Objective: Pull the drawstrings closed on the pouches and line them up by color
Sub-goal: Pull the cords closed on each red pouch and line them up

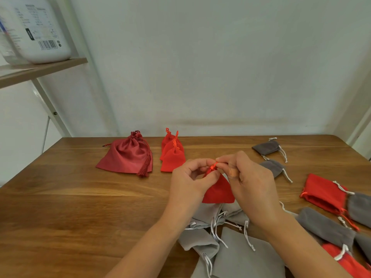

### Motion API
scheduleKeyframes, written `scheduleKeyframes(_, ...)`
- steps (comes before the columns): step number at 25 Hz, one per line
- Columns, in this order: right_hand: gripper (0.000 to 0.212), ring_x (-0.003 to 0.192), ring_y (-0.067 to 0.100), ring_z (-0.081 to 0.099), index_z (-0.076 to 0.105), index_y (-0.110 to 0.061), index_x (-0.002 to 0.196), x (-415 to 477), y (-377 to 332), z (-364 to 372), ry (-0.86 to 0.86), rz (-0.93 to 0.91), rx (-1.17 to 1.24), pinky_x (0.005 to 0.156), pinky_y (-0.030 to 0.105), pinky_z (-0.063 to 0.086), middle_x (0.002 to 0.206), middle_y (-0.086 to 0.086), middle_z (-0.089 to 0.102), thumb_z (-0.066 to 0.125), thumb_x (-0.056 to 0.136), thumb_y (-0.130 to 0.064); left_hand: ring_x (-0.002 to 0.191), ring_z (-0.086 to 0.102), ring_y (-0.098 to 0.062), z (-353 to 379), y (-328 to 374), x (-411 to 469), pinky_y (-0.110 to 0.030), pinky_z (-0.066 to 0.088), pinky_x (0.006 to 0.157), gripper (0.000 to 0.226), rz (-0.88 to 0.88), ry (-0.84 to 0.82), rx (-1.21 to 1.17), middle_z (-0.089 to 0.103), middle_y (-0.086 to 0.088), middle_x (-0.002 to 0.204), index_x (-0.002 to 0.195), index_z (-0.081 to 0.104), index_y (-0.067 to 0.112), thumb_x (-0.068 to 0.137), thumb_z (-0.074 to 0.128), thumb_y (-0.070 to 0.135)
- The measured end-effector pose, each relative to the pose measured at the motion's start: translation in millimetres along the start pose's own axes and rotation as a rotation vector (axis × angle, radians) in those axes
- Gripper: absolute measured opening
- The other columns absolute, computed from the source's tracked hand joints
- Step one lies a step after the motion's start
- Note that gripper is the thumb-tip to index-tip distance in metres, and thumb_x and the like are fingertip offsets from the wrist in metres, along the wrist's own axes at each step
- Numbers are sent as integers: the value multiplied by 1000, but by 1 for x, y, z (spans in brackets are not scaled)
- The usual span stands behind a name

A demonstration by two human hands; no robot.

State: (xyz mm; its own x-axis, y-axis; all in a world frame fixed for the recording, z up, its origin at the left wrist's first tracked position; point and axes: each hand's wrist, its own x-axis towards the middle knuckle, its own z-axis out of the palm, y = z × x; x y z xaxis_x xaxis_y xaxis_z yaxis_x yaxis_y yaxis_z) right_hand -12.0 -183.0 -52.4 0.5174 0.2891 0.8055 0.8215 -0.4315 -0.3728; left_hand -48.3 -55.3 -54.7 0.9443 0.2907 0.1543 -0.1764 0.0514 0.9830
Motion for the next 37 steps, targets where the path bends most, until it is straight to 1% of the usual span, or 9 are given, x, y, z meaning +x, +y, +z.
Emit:
scheduleKeyframes(3, 26, 63, 13, 57, 32, -24, 79, 1, -1, 0, -89, -55, -87, 57, 25, 43, 79, 1, 66, 53, 86, -11, 69, 62, -8, -1, 1, -1, -21, 48, 62, 12, 19, 6, 141, 68, 4, 76, 74, 69, 27, 74, 75, 17)
scheduleKeyframes(6, 35, 76, 9, 57, 35, -25, 79, 0, -7, 3, -106, 184, 71, 62, 14, 43, 81, -3, 66, 61, 89, -3, 69, 64, -9, -3, 0, 0, -25, 50, 62, 5, 51, 51, 285, 68, 8, 71, 74, 69, 26, 73, 69, 22)
scheduleKeyframes(8, 32, 81, 2, 59, 39, -20, 75, 0, -12, 5, -104, 361, 183, 64, 12, 45, 80, -7, 66, 62, 88, -2, 61, 58, 1, -2, 0, -2, -16, 43, 56, 10, 61, 76, 346, 66, 13, 66, 74, 69, 26, 77, 69, 17)
scheduleKeyframes(12, 34, 74, 5, 62, 37, -16, 71, 2, -14, 3, -110, 606, 361, 65, 21, 50, 75, -3, 67, 63, 86, 0, 53, 51, 5, 1, 1, -6, -10, 36, 49, 5, 79, 112, 436, 62, 11, 59, 73, 68, 26, 76, 68, 23)
scheduleKeyframes(17, 37, 76, 18, 63, 35, -15, 70, 3, -13, 6, -143, 714, 480, 70, 30, 52, 77, 6, 67, 60, 84, 8, 44, 43, 0, 1, -3, -2, -12, 29, 41, 13, -10, 64, 474, 51, 14, 46, 68, 68, 19, 78, 66, 28)
scheduleKeyframes(23, 43, 58, 10, 57, 30, -16, 72, 11, -15, -1, -103, 873, 785, 61, 17, 52, 68, 11, 66, 56, 83, 16, 58, 54, 3, -1, 0, -6, -11, 39, 52, 5, 126, 85, 501, 66, 9, 64, 76, 72, 26, 78, 68, 24)
scheduleKeyframes(30, 38, 56, 15, 63, 36, -15, 74, 13, -9, -4, -58, 1193, 1241, 54, 18, 53, 68, 17, 63, 55, 84, 16, 79, 62, 6, -11, 2, 2, -8, 44, 68, 26, 260, 19, 527, 69, 17, 81, 88, 68, 33, 79, 70, 9)
scheduleKeyframes(34, 39, 59, 16, 66, 36, -17, 74, 13, -5, -3, 68, 1235, 1353, 55, 17, 55, 66, 15, 65, 58, 81, 14, 97, 56, -3, -11, 1, 0, -11, 42, 82, 25, 551, 59, 621, 54, 5, 100, 89, 62, 21, 76, 72, 2)
scheduleKeyframes(37, 36, 59, 16, 67, 38, -15, 73, 12, -5, -3, 112, 1237, 1350, 55, 18, 55, 68, 15, 66, 60, 79, 13, 102, 50, 2, -12, -2, 1, -7, 36, 88, 6, 620, 107, 655, 51, 7, 103, 84, 68, 20, 78, 68, 19)
